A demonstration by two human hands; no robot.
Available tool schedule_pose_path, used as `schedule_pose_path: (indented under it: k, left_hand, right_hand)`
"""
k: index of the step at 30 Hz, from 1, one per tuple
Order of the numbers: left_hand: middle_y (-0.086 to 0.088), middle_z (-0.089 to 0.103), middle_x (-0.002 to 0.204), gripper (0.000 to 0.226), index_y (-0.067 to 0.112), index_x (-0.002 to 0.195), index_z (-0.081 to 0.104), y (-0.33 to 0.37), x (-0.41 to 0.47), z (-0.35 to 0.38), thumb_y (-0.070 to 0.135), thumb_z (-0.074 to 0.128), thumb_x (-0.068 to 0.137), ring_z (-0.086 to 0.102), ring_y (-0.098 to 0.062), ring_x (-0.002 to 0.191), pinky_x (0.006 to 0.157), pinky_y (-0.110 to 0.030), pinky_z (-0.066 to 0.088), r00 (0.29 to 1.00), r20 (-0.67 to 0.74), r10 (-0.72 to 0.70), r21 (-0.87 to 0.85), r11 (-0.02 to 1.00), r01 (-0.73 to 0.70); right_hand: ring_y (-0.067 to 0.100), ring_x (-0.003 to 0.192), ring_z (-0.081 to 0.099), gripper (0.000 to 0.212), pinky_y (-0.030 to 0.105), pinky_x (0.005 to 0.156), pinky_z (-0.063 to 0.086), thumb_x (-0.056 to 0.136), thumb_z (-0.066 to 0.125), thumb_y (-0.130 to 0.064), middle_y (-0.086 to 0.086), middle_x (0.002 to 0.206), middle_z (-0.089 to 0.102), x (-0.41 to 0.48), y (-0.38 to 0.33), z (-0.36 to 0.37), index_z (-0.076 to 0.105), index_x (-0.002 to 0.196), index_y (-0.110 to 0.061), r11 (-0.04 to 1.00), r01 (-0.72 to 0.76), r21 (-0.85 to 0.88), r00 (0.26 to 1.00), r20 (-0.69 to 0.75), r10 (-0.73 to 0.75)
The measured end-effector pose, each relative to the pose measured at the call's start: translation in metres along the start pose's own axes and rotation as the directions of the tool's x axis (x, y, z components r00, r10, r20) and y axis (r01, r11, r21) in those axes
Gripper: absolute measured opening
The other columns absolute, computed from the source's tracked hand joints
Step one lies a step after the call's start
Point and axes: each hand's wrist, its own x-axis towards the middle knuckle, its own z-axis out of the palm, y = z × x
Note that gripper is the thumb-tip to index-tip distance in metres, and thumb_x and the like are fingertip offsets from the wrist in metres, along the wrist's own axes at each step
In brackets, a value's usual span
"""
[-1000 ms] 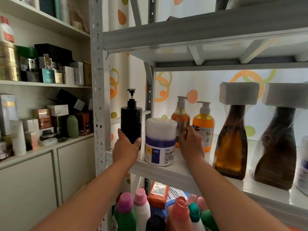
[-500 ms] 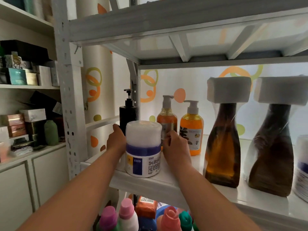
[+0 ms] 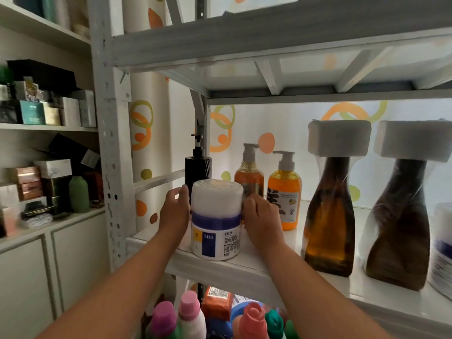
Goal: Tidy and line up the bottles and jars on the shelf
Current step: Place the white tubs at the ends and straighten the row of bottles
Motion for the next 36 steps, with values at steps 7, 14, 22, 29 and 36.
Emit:
schedule_pose_path:
  k: [7, 14, 22, 29, 36]
  left_hand:
    - [0.010, 0.049, 0.123, 0.084, 0.041, 0.128, 0.028, 0.018, -0.073, -0.031, 0.074, 0.064, 0.059, 0.055, -0.006, 0.102, 0.069, -0.014, 0.051, 0.930, 0.354, 0.101, -0.015, 0.995, -0.102]
    - [-0.005, 0.050, 0.139, 0.090, 0.023, 0.141, 0.029, 0.014, -0.071, -0.039, 0.036, 0.080, 0.068, 0.053, -0.023, 0.120, 0.096, -0.038, 0.049, 0.955, 0.275, 0.108, 0.280, 0.942, -0.187]
    - [-0.007, 0.053, 0.135, 0.088, 0.020, 0.140, 0.033, 0.013, -0.057, -0.067, 0.033, 0.082, 0.068, 0.054, -0.027, 0.120, 0.092, -0.037, 0.048, 0.979, 0.159, 0.124, 0.307, 0.937, -0.169]
    - [-0.007, 0.054, 0.132, 0.084, 0.022, 0.139, 0.035, 0.001, -0.050, -0.065, 0.022, 0.082, 0.070, 0.053, -0.027, 0.121, 0.094, -0.041, 0.048, 0.982, 0.135, 0.129, 0.277, 0.947, -0.162]
    - [-0.010, 0.045, 0.116, 0.052, 0.008, 0.121, 0.042, 0.020, -0.107, -0.018, 0.021, 0.064, 0.076, 0.054, -0.022, 0.097, 0.072, -0.017, 0.049, 0.779, -0.272, 0.565, 0.240, 0.824, -0.514]
  right_hand:
    - [0.013, 0.089, 0.066, 0.061, 0.029, 0.073, 0.057, 0.071, 0.047, -0.072, -0.001, 0.098, 0.066, -0.016, -0.015, -0.003, 0.055, 0.106, -0.022, 0.903, -0.058, 0.426, 0.996, 0.091, 0.021]
    - [0.015, 0.104, 0.059, 0.053, 0.030, 0.085, 0.053, 0.085, 0.054, -0.053, -0.002, 0.114, 0.061, -0.031, -0.043, -0.005, 0.046, 0.131, -0.029, 0.817, -0.320, 0.479, 0.913, 0.386, 0.131]
    - [0.023, 0.114, 0.054, 0.052, 0.031, 0.090, 0.042, 0.098, 0.035, -0.037, 0.008, 0.129, 0.056, -0.045, -0.068, 0.031, 0.020, 0.147, -0.027, 0.989, -0.150, -0.013, 0.878, 0.458, 0.139]
    - [0.022, 0.128, 0.045, 0.047, 0.034, 0.104, 0.037, 0.098, 0.039, -0.032, 0.004, 0.141, 0.048, -0.053, -0.061, 0.022, 0.032, 0.144, -0.023, 0.989, -0.145, -0.012, 0.884, 0.448, 0.135]
    - [0.023, 0.116, 0.049, 0.041, 0.025, 0.091, 0.041, 0.093, 0.048, -0.016, 0.011, 0.133, 0.049, -0.051, -0.045, -0.006, 0.044, 0.134, -0.013, 0.971, -0.230, 0.065, 0.966, 0.133, 0.220]
